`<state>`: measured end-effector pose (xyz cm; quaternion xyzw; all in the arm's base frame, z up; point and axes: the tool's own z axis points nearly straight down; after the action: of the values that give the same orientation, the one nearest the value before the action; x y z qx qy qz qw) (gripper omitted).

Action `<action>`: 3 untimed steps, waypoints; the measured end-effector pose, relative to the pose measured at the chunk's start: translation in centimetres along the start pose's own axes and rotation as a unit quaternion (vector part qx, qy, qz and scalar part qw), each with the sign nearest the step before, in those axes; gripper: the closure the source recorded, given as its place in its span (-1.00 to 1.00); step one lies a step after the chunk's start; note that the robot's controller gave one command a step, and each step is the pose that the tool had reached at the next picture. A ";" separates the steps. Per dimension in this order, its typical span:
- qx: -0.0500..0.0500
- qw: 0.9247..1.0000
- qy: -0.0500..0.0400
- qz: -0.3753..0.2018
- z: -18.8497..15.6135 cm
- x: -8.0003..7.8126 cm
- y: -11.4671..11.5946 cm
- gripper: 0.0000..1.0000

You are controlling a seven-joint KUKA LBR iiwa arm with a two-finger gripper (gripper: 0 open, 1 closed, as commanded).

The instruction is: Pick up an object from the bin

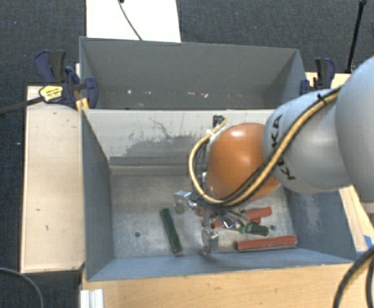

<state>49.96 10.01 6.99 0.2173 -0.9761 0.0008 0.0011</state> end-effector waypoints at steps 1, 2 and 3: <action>0.003 0.998 -0.005 -0.068 -7.0 0.3 -8.0 -1.00; -0.001 0.996 -0.001 -0.092 0.2 4.6 -9.4 -1.00; 0.001 0.996 -0.005 -0.091 -0.6 4.2 -9.3 1.00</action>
Offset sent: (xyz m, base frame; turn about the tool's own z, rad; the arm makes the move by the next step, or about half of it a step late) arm 0.0283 -0.0688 0.0667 -0.1430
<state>50.14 -0.20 7.58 0.3055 -0.9522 0.0004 -0.0038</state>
